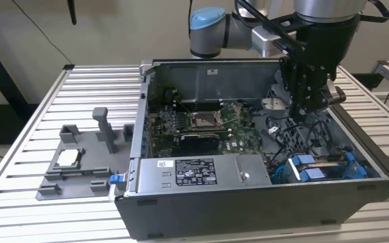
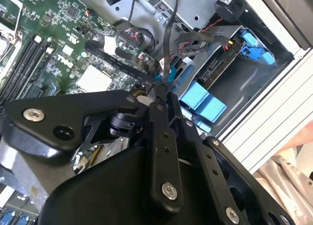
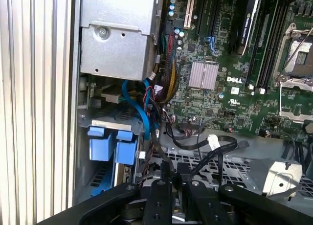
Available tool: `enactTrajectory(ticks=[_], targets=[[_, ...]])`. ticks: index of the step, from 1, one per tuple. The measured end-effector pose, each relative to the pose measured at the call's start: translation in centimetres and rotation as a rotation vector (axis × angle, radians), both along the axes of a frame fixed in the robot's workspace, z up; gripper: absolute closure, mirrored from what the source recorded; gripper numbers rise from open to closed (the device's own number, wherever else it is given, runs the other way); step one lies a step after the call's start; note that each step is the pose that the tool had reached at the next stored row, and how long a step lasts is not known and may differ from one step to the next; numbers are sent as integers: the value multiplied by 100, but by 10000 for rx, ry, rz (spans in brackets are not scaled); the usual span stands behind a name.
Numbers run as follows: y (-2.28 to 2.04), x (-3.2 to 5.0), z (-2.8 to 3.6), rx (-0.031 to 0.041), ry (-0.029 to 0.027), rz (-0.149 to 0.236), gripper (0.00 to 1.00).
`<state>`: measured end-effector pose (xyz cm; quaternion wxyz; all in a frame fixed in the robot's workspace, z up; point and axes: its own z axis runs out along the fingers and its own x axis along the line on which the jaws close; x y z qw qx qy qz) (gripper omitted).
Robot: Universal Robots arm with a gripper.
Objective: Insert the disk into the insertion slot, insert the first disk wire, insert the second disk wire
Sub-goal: 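Insert the second disk wire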
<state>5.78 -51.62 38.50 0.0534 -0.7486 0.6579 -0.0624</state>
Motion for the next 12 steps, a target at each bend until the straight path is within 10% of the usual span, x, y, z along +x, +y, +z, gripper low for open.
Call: enactTrajectory(ticks=[12], targets=[[-41,34,-10,-1,1,0,84]])
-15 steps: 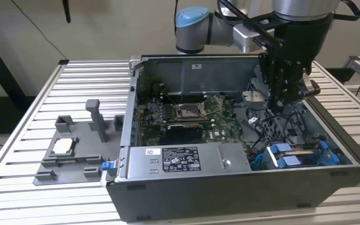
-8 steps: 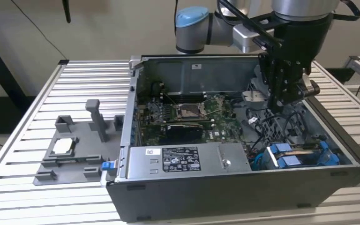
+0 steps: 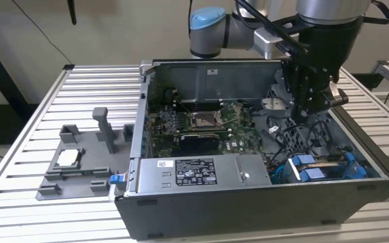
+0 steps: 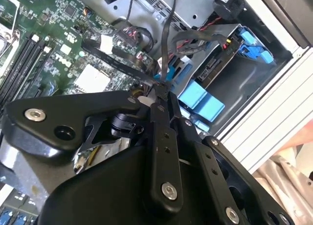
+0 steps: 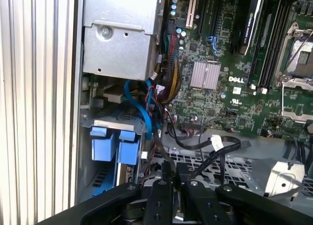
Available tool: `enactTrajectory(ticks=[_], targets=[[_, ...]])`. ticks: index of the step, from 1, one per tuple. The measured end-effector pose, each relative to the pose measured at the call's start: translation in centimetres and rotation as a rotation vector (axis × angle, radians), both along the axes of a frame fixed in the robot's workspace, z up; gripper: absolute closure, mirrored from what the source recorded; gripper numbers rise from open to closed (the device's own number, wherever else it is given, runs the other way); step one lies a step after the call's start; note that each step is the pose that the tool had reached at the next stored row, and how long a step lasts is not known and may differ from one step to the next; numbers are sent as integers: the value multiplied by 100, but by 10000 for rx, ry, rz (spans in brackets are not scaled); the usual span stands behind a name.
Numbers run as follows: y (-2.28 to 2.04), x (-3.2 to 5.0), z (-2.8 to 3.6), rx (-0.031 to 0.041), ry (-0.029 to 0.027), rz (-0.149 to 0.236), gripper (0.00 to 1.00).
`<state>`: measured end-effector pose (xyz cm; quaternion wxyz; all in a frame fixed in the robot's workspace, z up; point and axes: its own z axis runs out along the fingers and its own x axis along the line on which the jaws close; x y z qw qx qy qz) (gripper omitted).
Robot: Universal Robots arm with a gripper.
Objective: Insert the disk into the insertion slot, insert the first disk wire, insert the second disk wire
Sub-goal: 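Insert the second disk wire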
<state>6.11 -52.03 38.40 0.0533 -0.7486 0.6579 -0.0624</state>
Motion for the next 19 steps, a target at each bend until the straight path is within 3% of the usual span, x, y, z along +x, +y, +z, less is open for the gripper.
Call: enactTrajectory(ticks=[5,12,19], targets=[[-18,94,-16,1,10,1,84],[-46,270,-46,-36,158,0,84],[-117,328,-73,-44,218,-5,84]])
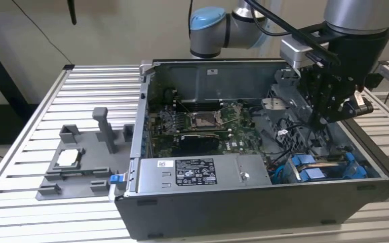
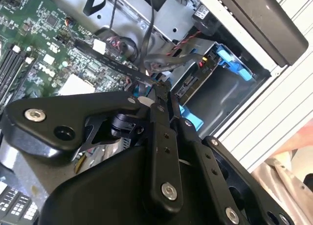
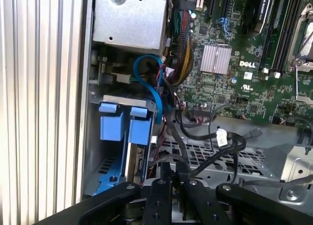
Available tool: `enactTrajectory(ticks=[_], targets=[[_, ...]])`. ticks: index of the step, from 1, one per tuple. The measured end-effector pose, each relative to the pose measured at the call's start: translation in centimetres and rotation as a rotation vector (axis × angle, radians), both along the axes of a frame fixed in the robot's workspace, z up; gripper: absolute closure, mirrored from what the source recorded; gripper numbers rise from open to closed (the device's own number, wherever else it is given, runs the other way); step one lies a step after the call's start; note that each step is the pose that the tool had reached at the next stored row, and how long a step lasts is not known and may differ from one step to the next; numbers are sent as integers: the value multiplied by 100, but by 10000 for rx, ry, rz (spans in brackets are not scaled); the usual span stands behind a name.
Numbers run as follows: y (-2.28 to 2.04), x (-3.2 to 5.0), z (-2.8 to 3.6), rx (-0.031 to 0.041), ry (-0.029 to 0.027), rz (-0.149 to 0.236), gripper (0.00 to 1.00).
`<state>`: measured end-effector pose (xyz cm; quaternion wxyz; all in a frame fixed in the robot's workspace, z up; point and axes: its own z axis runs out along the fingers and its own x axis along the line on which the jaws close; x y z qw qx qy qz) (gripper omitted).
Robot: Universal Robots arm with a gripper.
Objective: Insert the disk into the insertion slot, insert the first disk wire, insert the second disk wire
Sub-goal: 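Insert the second disk wire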
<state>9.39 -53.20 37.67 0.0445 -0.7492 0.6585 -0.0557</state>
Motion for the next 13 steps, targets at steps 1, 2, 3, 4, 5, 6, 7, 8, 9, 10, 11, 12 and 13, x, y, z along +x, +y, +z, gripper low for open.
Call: enactTrajectory(ticks=[1,2,3,4,5,6,7,8,9,10,11,12,13], targets=[[-12,7,-3,-1,9,0,84],[-26,15,-6,-2,19,-1,84],[-38,22,-9,-3,28,-1,84],[-51,29,-12,-3,37,-1,84],[-66,36,-15,-4,44,-1,84],[-83,43,-18,-5,53,-1,84],[-100,49,-21,-4,60,-1,84],[-118,54,-24,-3,65,-2,84],[-137,59,-27,-4,71,-2,84],[-158,63,-31,-3,76,-2,84],[-179,68,-33,-4,81,-2,84],[-198,72,-36,-4,86,-2,84],[-223,76,-40,-4,92,-2,84]])
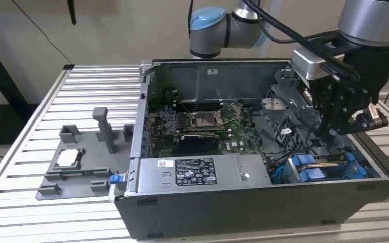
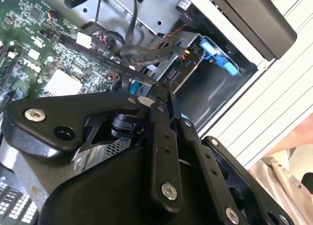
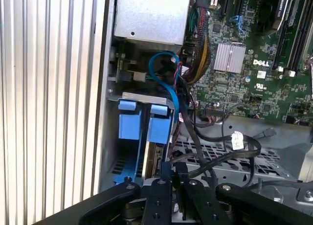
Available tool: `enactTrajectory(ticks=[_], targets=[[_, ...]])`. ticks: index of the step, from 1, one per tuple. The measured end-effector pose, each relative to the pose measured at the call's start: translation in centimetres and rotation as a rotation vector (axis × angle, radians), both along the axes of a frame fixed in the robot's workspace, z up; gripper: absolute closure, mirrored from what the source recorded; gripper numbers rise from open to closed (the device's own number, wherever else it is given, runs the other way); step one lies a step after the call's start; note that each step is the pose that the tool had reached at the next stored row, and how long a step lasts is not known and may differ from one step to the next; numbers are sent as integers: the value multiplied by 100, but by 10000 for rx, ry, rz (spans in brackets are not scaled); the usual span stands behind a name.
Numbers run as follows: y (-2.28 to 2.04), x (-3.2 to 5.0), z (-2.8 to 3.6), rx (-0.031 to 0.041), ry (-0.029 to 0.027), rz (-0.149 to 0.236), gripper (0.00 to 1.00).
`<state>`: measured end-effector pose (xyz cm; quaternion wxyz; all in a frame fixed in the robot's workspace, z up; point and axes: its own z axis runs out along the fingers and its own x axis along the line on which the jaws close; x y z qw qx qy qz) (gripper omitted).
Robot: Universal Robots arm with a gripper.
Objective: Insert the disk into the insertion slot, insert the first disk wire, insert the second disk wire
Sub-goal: 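Insert the second disk wire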
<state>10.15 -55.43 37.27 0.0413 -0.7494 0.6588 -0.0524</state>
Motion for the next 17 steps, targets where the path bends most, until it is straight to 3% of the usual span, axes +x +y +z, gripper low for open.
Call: enactTrajectory(ticks=[4,9,12,14,15,17], targets=[[-78,12,-16,-1,26,-1,84],[-87,12,-58,32,98,-112,84],[-86,12,-70,111,142,-192,84],[-87,15,-79,283,180,-221,84],[-92,31,-82,312,227,-222,84],[-99,84,-86,312,441,-225,84]])
